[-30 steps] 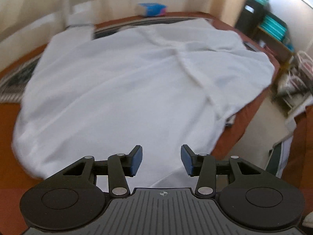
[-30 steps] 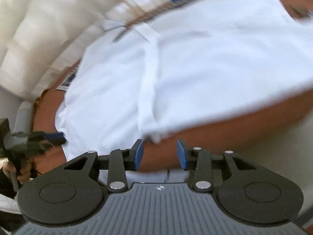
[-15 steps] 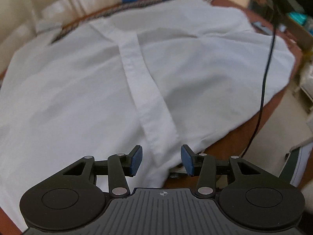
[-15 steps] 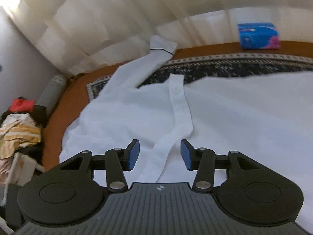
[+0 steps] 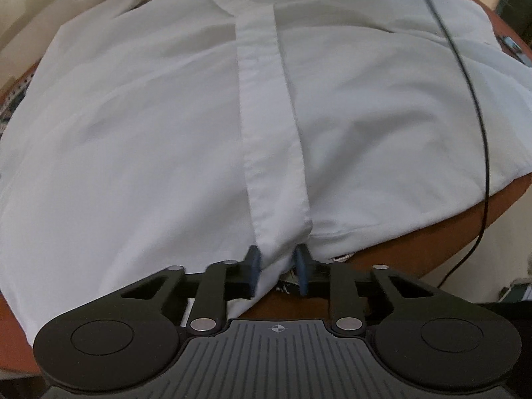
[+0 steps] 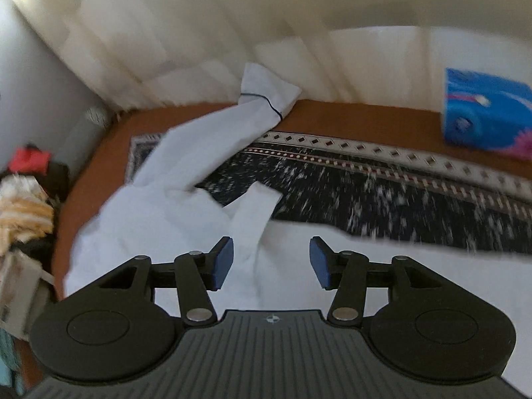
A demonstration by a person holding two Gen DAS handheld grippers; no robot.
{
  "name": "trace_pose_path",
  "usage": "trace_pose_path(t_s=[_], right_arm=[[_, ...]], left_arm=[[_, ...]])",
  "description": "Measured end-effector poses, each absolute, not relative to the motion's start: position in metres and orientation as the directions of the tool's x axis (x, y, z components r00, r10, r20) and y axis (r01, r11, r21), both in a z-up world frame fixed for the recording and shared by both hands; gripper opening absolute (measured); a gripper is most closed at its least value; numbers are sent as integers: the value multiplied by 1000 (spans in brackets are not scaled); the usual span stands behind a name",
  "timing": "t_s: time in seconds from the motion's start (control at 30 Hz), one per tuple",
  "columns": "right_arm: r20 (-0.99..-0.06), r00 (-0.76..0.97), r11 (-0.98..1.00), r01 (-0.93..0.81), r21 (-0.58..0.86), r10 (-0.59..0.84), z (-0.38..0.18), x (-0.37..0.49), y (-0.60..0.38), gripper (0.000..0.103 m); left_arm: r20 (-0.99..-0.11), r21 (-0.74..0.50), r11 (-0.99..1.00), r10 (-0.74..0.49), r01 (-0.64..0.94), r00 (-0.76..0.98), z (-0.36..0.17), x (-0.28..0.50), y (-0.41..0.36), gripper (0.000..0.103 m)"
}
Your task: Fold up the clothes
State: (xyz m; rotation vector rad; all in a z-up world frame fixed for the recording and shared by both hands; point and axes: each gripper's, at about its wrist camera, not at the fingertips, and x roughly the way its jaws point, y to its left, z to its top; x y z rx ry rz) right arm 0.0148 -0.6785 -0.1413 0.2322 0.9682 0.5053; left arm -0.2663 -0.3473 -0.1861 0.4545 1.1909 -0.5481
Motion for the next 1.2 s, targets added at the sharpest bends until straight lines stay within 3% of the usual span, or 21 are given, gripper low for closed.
trace_pose_path(t_s=[0.23,0.53,0.57,0.6,0.8,0.87,0.93,1.03,1.07,1.13,1.17,1.2], right_arm=[[-854,356,840,-520,156,379,-170,62,-626,60],[-915,233,767,-631,116,330,-193,74,-620,60],[-914,222,768,-627,133,340,-195,75,-621,44],[-911,216,768,-623,148,351,-196,75,-621,5],[-853,320,847,-479,230,412,-183,92,-654,1],[-867,366,895,-408,178,339,-189,98,-665,0],[-885,392,934,-338,118,253,-197,105,-677,0],[-865,406,934,-313,171,294,-195,103,-694,0],[-850,418,926,-325,189,321,-190,100,-695,1],[-820,427,899,-378,220,380,-177,92,-690,10],[-808,426,883,-412,226,406,-171,87,-686,27],[-801,423,867,-447,222,424,-168,83,-680,55]], left_arm=[[-951,1,853,-161,521,265,-186,-271,-335,6],[-954,-42,895,-168,443,248,-184,-271,-327,6],[-955,-42,896,-165,442,245,-184,-270,-327,6],[-956,-41,897,-164,441,244,-184,-270,-327,6],[-960,-45,904,-158,425,233,-186,-267,-325,6],[-960,-52,906,-161,420,229,-189,-265,-322,6],[-961,-61,909,-166,412,223,-191,-262,-319,6],[-960,-90,913,-186,397,210,-188,-254,-315,11],[-959,-102,914,-195,391,204,-186,-252,-314,23],[-952,-154,916,-239,372,194,-180,-248,-308,33],[-951,-159,916,-243,369,192,-179,-247,-307,34],[-951,-162,916,-244,367,190,-179,-247,-306,34]])
